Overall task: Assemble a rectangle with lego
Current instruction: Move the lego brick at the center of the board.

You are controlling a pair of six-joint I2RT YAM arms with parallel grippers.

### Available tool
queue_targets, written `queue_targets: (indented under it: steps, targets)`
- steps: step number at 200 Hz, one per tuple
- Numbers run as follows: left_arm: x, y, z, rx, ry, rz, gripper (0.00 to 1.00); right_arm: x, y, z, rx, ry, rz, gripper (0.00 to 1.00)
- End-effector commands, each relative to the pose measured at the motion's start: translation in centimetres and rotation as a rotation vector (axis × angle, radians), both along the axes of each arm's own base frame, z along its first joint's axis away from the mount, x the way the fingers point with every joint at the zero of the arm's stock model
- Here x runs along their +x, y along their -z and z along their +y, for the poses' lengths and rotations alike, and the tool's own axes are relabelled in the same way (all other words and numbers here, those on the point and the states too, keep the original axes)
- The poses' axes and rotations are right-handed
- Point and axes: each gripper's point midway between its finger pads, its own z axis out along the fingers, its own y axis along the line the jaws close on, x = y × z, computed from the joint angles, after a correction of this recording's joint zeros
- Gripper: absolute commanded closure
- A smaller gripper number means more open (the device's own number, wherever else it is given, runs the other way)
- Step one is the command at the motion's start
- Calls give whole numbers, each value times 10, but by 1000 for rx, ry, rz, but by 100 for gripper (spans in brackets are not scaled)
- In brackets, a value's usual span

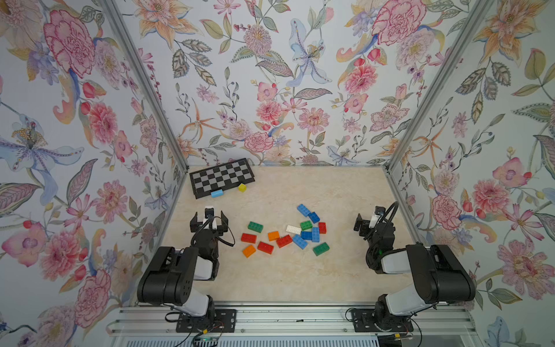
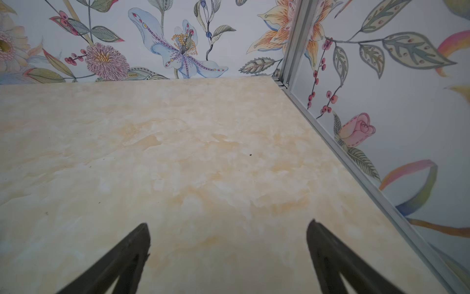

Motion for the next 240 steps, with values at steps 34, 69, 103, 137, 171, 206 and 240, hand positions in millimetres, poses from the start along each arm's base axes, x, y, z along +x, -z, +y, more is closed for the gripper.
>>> queue_targets:
  steps: [34, 69, 103, 137, 171, 206, 240]
  targets:
    - [5, -12, 3, 5, -5, -45, 1, 8, -13, 5, -4, -22, -51, 0]
    - [5, -12, 3, 4, -6, -46, 1, 7, -13, 5, -3, -21, -50, 0]
    - [5, -11, 3, 4, -6, -45, 1, 8, -13, 5, -4, -21, -51, 0]
    - [5, -11, 3, 4, -4, -44, 1, 8, -13, 5, -4, -22, -50, 0]
    - [5, -11, 3, 3, -4, -44, 1, 8, -13, 5, -3, -21, -50, 0]
    - [5, -12, 3, 3, -5, -46, 1, 8, -13, 5, -3, -21, -51, 0]
    - [1, -14, 5, -1, -19, -65, 1, 7, -13, 5, -4, -21, -49, 0]
